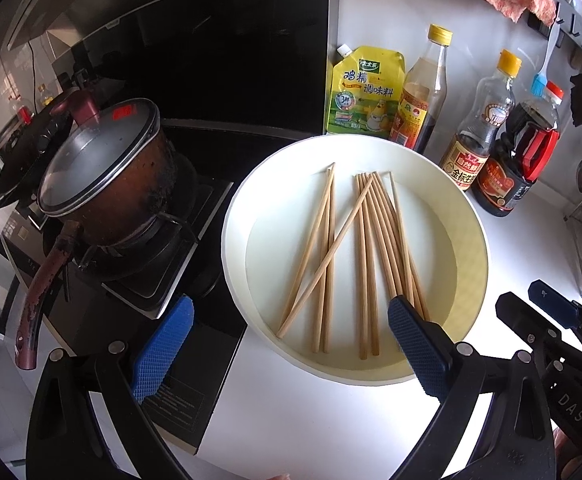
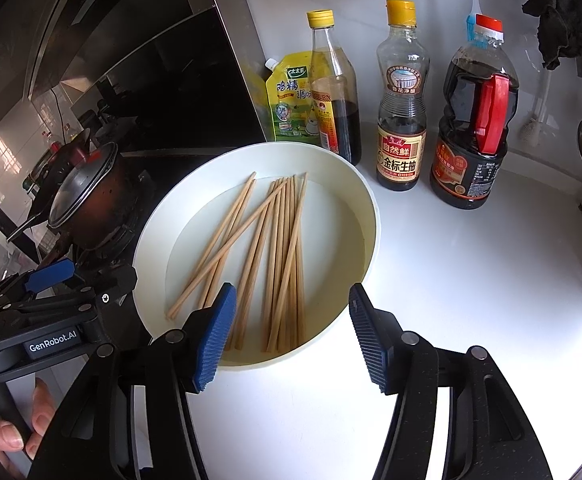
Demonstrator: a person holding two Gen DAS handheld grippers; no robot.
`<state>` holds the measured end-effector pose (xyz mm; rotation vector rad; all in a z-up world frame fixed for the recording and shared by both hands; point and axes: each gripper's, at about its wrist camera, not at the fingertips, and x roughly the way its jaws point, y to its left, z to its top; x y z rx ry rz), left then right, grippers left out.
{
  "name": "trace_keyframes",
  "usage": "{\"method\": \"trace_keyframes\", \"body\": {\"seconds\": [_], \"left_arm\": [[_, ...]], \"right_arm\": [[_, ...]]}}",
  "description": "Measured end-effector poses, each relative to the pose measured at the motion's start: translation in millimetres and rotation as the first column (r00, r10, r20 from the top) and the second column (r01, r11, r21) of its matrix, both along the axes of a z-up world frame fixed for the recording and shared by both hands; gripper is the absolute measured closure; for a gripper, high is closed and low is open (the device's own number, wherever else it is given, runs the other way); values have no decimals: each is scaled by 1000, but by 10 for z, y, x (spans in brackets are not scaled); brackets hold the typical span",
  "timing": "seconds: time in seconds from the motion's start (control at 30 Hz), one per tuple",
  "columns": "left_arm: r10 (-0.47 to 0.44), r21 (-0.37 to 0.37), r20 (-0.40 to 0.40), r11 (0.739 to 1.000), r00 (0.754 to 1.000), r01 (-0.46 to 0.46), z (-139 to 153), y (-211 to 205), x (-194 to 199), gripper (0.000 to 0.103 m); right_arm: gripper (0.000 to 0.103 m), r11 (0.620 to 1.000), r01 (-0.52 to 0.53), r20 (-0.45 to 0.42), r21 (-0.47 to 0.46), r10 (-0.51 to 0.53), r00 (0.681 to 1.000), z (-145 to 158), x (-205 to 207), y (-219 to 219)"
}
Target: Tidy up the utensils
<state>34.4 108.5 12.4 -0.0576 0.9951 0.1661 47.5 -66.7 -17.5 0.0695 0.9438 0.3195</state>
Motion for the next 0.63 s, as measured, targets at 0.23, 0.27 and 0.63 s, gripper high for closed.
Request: {"method": "trace_keyframes", "body": {"seconds": [0.23,0.27,0.63], "left_arm": [[4,-18,4,1000,1000,-4,-14,13,-12,7],[4,-16,5,1000,1000,-4,-13,11,-14,7],[18,-10,-2,1000,1000,-18,-19,23,-40,7]], "right_arm": [[47,1000,0,0,0,0,1000,2,-3,4],[47,1000,1,0,0,-1,1000,3,-3,4],[47,1000,-1,2,0,1,1000,4,-13,13]]}}
